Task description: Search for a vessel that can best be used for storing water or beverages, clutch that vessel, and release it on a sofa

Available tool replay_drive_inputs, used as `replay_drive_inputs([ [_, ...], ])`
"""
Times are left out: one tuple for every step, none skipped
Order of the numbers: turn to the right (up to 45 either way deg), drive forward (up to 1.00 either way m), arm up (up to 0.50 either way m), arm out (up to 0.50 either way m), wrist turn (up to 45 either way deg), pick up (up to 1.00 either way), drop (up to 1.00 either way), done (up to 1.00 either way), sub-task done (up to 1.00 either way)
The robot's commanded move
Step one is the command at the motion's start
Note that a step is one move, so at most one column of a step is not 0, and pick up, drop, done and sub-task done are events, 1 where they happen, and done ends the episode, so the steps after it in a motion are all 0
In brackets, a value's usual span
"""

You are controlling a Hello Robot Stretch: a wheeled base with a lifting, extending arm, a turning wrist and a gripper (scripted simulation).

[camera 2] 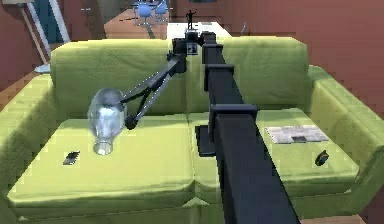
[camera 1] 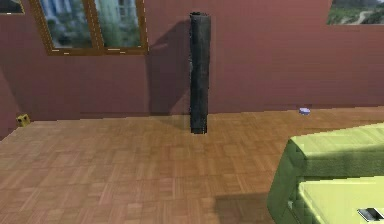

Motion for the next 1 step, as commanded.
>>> replay_drive_inputs([
  [0.0, 0.00, 0.00, -0.48, 0.0, 0.00, 0.00, 0.00, 0.00],
])
